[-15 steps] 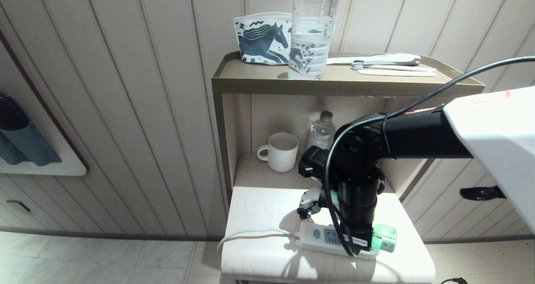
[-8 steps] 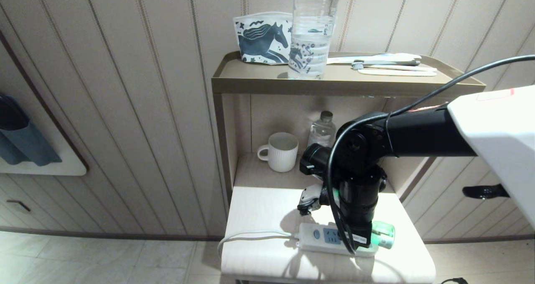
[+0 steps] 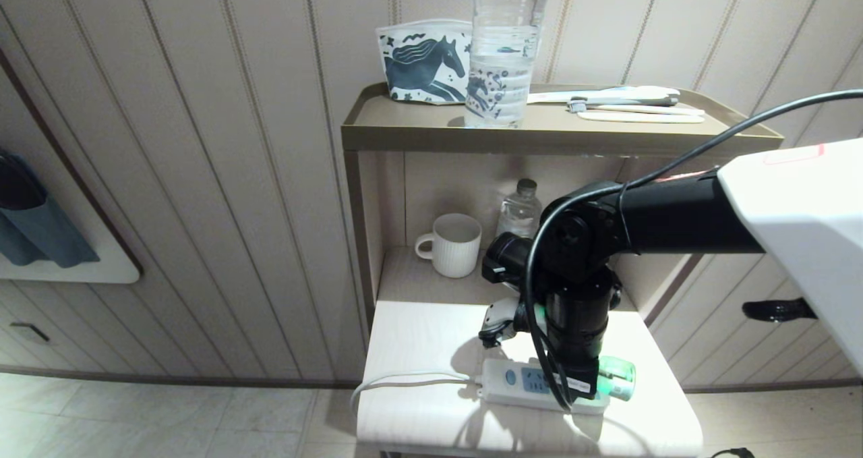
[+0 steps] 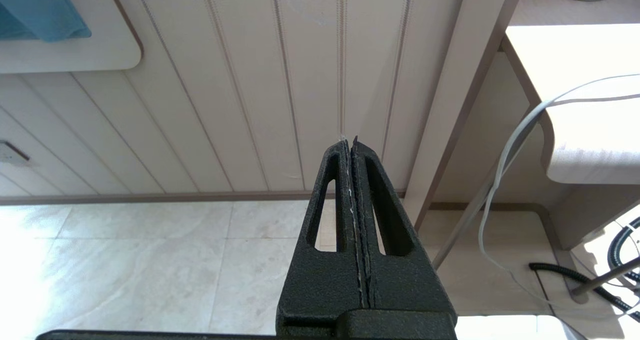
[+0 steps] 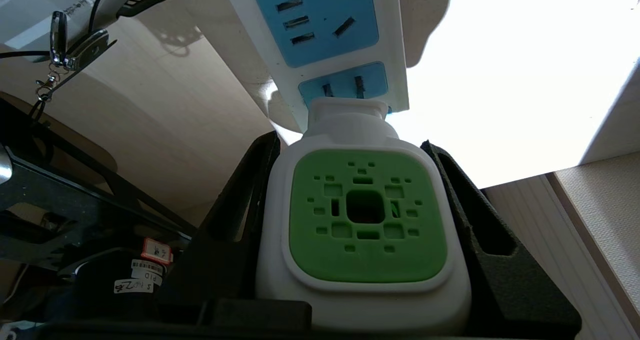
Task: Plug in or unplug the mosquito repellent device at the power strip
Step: Insert the plug into the socket
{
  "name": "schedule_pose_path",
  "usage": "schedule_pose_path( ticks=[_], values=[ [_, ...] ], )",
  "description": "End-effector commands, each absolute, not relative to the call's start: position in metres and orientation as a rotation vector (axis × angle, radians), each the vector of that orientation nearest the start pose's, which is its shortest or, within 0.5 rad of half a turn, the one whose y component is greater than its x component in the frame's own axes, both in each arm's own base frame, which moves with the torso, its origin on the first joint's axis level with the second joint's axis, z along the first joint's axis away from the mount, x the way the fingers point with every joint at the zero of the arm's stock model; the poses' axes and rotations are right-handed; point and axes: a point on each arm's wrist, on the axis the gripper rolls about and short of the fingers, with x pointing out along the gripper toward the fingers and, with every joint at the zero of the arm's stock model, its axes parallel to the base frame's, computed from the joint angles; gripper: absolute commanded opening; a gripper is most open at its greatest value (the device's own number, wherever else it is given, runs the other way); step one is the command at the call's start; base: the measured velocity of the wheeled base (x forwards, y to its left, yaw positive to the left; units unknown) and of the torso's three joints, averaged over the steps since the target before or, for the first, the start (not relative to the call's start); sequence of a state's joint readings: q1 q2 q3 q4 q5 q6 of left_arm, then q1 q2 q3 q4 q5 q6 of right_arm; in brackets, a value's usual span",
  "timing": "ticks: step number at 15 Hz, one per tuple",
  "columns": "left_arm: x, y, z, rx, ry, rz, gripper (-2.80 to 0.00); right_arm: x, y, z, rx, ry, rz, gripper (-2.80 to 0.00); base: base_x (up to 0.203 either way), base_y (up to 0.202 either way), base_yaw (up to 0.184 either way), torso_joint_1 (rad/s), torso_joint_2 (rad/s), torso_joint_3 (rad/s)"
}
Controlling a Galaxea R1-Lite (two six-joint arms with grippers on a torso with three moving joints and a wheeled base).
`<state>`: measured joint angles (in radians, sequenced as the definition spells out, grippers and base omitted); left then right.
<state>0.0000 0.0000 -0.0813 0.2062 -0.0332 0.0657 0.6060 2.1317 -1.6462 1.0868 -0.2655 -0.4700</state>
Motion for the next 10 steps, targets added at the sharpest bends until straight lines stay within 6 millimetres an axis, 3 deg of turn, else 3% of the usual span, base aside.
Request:
schedule_pose_path(
  ticks=[1, 10],
  values=[
    [-0.0302, -0.0008, 0.0766, 0.064, 0.126, -0.038, -2.80, 0.2909, 0.1937, 0.1346, -1.052, 1.392, 0.616, -2.80, 0.000, 0.000, 0.000, 0.000, 0.00, 0.000],
    [-0.0303, -0.0008, 0.0766, 0.064, 0.125, -0.038, -2.80, 0.2911, 0.1932, 0.1286, -1.036, 1.366, 0.607, -2.80, 0.000, 0.000, 0.000, 0.000, 0.00, 0.000]
  ],
)
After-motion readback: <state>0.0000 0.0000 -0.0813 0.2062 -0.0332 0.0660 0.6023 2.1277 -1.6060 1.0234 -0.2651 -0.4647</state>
